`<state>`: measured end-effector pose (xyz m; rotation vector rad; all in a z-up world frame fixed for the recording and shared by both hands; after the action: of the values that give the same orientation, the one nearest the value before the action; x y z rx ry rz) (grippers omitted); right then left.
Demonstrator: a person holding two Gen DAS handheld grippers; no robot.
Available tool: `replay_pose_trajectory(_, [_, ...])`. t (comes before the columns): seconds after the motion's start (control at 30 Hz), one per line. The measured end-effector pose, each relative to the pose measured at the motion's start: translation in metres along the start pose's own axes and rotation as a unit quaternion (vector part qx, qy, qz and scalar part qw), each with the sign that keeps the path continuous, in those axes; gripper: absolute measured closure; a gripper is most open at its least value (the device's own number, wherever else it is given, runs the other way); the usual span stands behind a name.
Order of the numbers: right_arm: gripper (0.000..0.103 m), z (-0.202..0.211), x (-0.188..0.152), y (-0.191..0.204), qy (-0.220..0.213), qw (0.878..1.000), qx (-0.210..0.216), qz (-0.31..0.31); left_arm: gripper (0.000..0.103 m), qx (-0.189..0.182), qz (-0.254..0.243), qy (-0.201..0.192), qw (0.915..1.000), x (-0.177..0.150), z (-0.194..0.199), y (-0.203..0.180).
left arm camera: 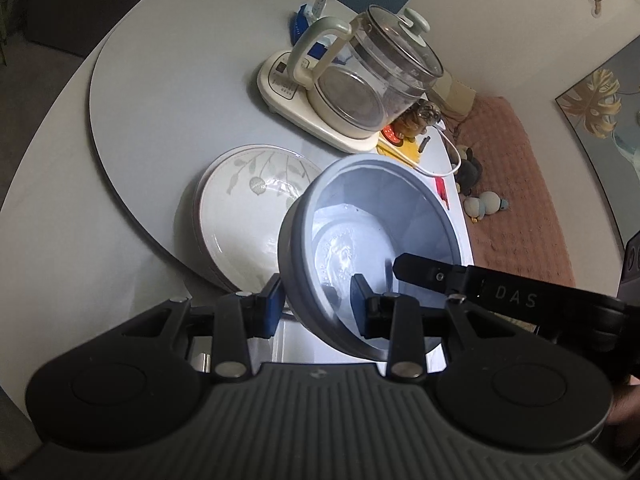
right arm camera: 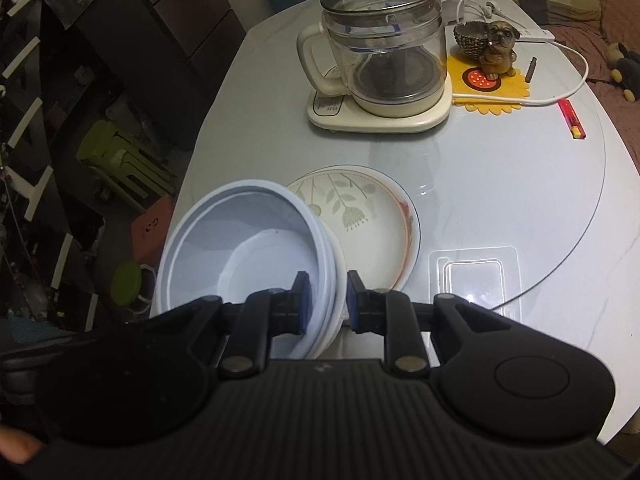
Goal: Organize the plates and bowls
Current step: 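Carry the small white bowl with both grippers over the plate stack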
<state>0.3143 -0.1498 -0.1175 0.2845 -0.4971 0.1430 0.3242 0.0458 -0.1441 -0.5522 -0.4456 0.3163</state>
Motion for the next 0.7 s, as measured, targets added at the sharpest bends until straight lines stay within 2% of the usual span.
replay_pose_trajectory(0.3, [0.081,-0.051,0.029,-0.011,0.024,1.000,0.008,0.006,0.064,0.021,0.018,0.010,0.9996,0.035,-0.049,0.015])
replay_pose_trajectory(0.7, [0.081,-0.111,0.036,-0.026,0.072,0.997,0.004,0.014,0.064,0.050,0.027,0.039,0.9976,0.060,-0.107,0.030])
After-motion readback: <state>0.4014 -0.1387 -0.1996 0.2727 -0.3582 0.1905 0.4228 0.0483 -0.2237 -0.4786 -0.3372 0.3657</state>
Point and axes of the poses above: each gripper's, at about its wrist camera, not at the fingertips, and z roughly against the way its jaws point, y to its left, x to its top, the point moved 4 cm from there along -z, roughly the way its jaws point, and after that the axes turned 7 degrees about z, right-handed, at the moved point
